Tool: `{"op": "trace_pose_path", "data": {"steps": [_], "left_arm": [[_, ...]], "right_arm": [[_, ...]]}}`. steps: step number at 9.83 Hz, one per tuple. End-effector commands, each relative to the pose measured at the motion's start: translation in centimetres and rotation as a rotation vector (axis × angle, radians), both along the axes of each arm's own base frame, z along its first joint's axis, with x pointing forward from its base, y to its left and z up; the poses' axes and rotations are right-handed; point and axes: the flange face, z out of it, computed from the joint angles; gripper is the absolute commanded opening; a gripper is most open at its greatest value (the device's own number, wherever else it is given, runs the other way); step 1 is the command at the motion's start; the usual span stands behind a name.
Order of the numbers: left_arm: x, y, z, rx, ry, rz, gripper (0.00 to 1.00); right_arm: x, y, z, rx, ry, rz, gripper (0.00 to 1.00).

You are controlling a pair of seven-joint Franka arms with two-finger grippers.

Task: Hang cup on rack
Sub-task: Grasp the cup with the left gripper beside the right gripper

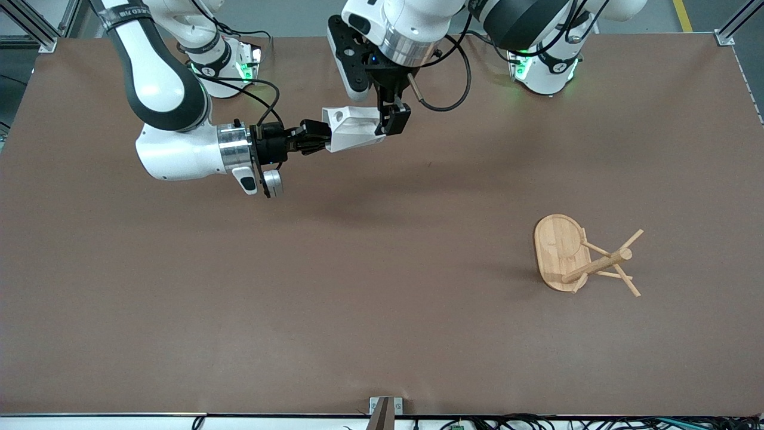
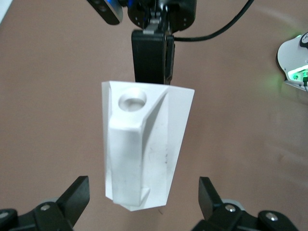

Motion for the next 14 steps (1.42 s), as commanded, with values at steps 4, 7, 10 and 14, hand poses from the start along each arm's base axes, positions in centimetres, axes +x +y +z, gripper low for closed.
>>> {"op": "trace_pose_path", "data": {"steps": [4, 7, 10, 14], "left_arm": [[0.31, -0.61, -3.73, 0.036, 0.040, -0.072, 0.99], [0.44, -0.69, -3.56, 0.012, 0.047, -0.075, 0.98], [0.32, -0.70, -3.21, 0.008, 0.036, -0.091, 0.97], [0.32, -0.70, -3.28, 0.008, 0.031, -0.111, 0.00]], "right_arm": [[-1.43, -0.66, 1.59, 0.074, 0.020, -0.022, 0.00], [-1.45, -0.60, 1.97, 0.112, 0.037, -0.027, 0.00], [-1.94, -0.70, 2.12, 0.105, 0.031, -0.028, 0.00], [-2.08, -0.71, 2.33, 0.103, 0.026, -0.027, 0.00]]}}
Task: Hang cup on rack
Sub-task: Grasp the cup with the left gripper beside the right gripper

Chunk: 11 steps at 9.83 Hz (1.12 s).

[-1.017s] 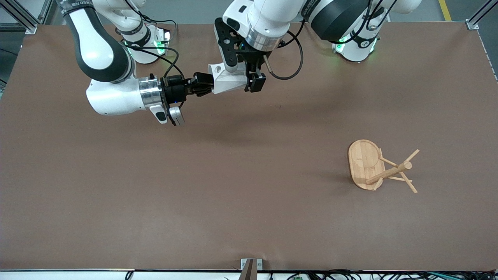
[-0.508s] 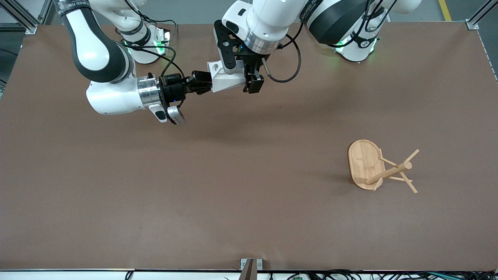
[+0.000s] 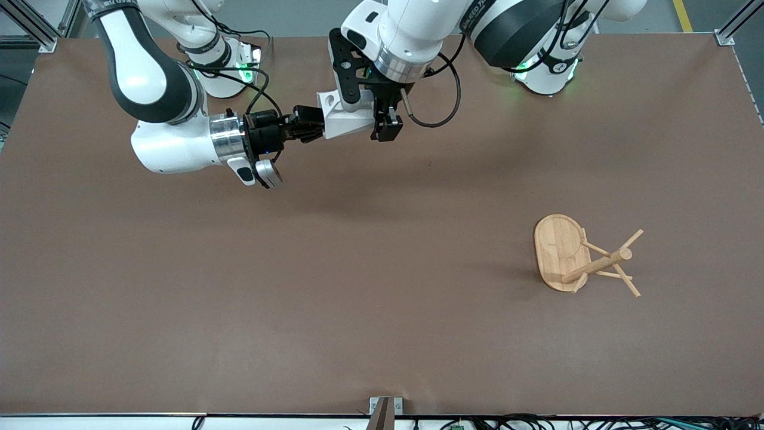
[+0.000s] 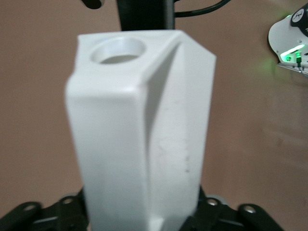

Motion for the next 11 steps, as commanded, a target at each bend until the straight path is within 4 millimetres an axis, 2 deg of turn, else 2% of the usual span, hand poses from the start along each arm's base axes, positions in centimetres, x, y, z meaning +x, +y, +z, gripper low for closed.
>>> {"op": "trace_pose_path", "data": {"steps": [1, 4, 5, 6, 8, 10, 11], "left_arm": [[0.2, -0.2, -1.4, 0.009, 0.014, -0.022, 0.00], [0.3, -0.1, -1.4, 0.010, 0.005, -0.034, 0.00], [0.3, -0.1, -1.4, 0.011, 0.004, -0.039, 0.00], [0.5, 0.1, -1.5, 0.012, -0.002, -0.049, 0.00], [1.0, 0.6, -1.5, 0.010, -0.009, -0.066, 0.00], [1.3, 0.8, -1.4, 0.004, -0.015, -0.089, 0.00], [1.5, 1.0, -1.5, 0.006, -0.018, -0.092, 0.00]], "right_arm": [[-1.2, -0.3, 0.5, 0.018, 0.003, -0.011, 0.00], [-1.2, -0.3, 0.5, 0.018, 0.005, -0.011, 0.01], [-1.2, -0.3, 0.4, 0.017, 0.012, -0.009, 0.17], [-1.1, -0.4, 0.6, 0.018, 0.008, -0.014, 0.99], [-0.4, -1.4, 0.9, 0.009, -0.007, -0.028, 1.00], [2.0, -5.6, 2.0, -0.092, -0.080, -0.029, 1.00], [3.4, -8.6, 3.0, -0.195, -0.056, -0.029, 1.00]]}}
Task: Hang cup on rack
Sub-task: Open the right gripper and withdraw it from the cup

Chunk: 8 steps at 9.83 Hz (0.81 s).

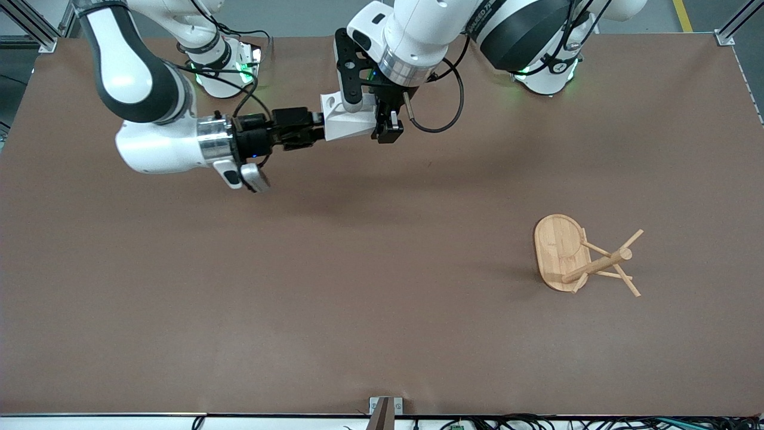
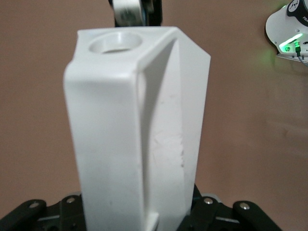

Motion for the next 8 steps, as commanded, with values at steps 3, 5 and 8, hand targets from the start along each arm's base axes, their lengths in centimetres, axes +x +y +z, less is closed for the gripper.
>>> {"op": "trace_pose_path", "data": {"steps": [3, 5, 8], "left_arm": [[1.2, 0.8, -1.4, 0.009, 0.002, -0.032, 0.00], [1.6, 1.1, -1.4, 0.004, 0.000, -0.032, 0.00], [3.3, 2.5, -2.8, 0.005, 0.005, 0.028, 0.00]], "right_arm": [[3.5, -13.0, 3.8, -0.463, 0.005, -0.035, 1.00], [4.4, -22.3, 2.8, -0.777, -0.006, -0.104, 1.00], [5.9, -30.9, 4.7, -1.215, -0.199, -0.127, 1.00]]}}
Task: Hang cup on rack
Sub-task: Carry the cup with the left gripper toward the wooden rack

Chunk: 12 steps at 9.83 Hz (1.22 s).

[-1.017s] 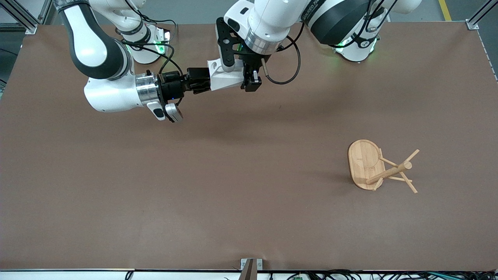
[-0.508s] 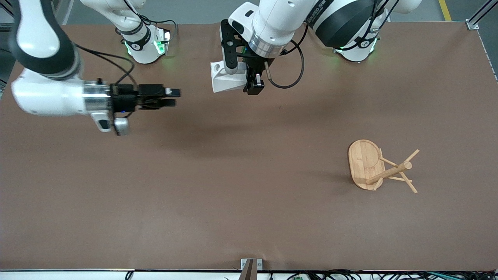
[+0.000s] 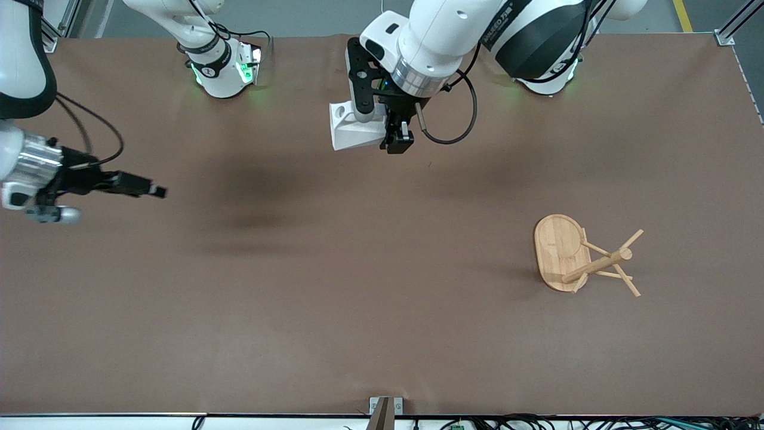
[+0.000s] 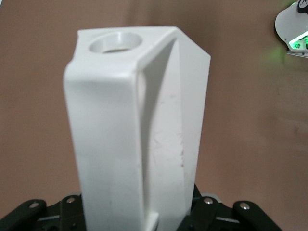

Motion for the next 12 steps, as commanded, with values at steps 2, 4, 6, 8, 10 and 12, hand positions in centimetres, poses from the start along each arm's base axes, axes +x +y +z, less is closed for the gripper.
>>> {"op": "trace_pose_path", "data": {"steps": [2, 4, 6, 8, 10, 12], "left_arm": [[2.5, 2.0, -4.2, 0.015, 0.018, 0.080, 0.00], [4.1, 3.1, -4.2, -0.014, 0.001, 0.173, 0.00], [5.6, 4.4, -4.7, -0.035, -0.014, 0.240, 0.00], [7.3, 6.1, -6.7, -0.060, -0.040, 0.316, 0.00], [8.7, 7.9, -8.3, -0.091, -0.058, 0.425, 0.00], [9.7, 9.4, -8.6, -0.096, -0.028, 0.548, 0.00]], "right_arm": [[1.8, -3.2, 7.0, -0.260, -0.127, 0.049, 1.00], [1.2, -4.5, 8.9, -0.268, -0.155, 0.006, 1.00], [-1.6, -4.0, 11.7, -0.256, -0.088, -0.077, 1.00], [-3.5, -3.9, 18.4, -0.261, -0.061, -0.105, 1.00], [-3.8, -3.5, 19.8, -0.260, -0.067, -0.059, 1.00], [-3.7, -3.1, 20.1, -0.265, -0.077, -0.050, 1.00]]}}
